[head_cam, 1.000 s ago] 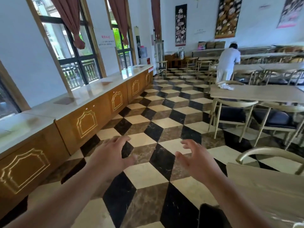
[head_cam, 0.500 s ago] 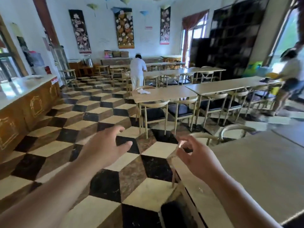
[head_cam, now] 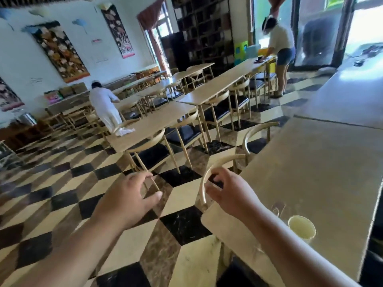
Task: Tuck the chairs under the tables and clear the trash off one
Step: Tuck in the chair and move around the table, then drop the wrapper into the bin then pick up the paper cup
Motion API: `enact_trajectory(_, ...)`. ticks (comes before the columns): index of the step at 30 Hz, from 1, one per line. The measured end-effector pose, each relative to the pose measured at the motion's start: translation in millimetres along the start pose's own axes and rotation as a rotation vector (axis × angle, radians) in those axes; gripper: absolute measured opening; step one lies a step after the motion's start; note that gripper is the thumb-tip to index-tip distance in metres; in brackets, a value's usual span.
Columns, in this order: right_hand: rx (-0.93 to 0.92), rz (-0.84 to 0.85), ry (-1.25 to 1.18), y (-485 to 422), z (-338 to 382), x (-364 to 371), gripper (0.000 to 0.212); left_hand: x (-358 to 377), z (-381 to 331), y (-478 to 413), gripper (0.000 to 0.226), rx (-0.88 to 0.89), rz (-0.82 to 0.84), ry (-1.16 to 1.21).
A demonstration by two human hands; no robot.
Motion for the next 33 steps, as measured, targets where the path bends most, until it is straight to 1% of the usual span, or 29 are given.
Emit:
enact_trajectory(3, 0.029, -0.063, 0.042, -34, -17, -4, 0.045, 18, -14, -57, 0.063, 0.063, 0.017, 0.023)
enact_trajectory(5, 0.07, -0.095, 0.091, -44, -34, -5, 0.043, 46, -27, -79, 0.064, 0.118, 0.076, 0.041)
enact_trajectory(9, 0.229, -0.128, 0.131, -44, -73, -6, 0.057, 105, -52, -114, 0.067, 0.267, 0.199, 0.055)
enact_trajectory(12, 0.331, -0.196, 0.206, -37, -92, -10, 0.05, 137, -65, -148, 0.069, 0.382, 0.259, 0.09)
enact_trajectory(14, 0.404, -0.264, 0.265, -28, -96, -19, 0.047, 149, -74, -169, 0.07, 0.465, 0.267, 0.118)
enact_trajectory(17, 0.542, -0.408, 0.308, -2, -83, -35, 0.051, 155, -92, -194, 0.07, 0.611, 0.277, 0.203)
enact_trajectory(20, 0.658, -0.472, 0.355, 22, -62, -40, 0.056, 165, -105, -208, 0.069, 0.746, 0.318, 0.288)
enact_trajectory(23, 0.752, -0.461, 0.425, 32, -51, -32, 0.058, 200, -115, -217, 0.069, 0.803, 0.398, 0.38)
enact_trajectory(26, 0.823, -0.373, 0.475, 33, -74, 0, 0.055, 261, -117, -209, 0.069, 0.813, 0.487, 0.395)
enact_trajectory(28, 0.857, -0.294, 0.47, 32, -98, 29, 0.053, 312, -113, -197, 0.071, 0.802, 0.556, 0.387)
enact_trajectory(31, 0.917, -0.183, 0.395, 26, -158, 84, 0.049, 403, -97, -180, 0.076, 0.759, 0.713, 0.316)
enact_trajectory(33, 0.947, -0.135, 0.359, 19, -202, 116, 0.049, 456, -89, -177, 0.08, 0.737, 0.752, 0.245)
Point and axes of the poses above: each hand's wrist, its own y-axis away from the middle knuckle, its own x-axis out of the palm, z = x × y, the point moved 6 cm from there along -y, towards the middle knuckle, and after that the axes turned 3 degrees about y, right-handed, at the moved point
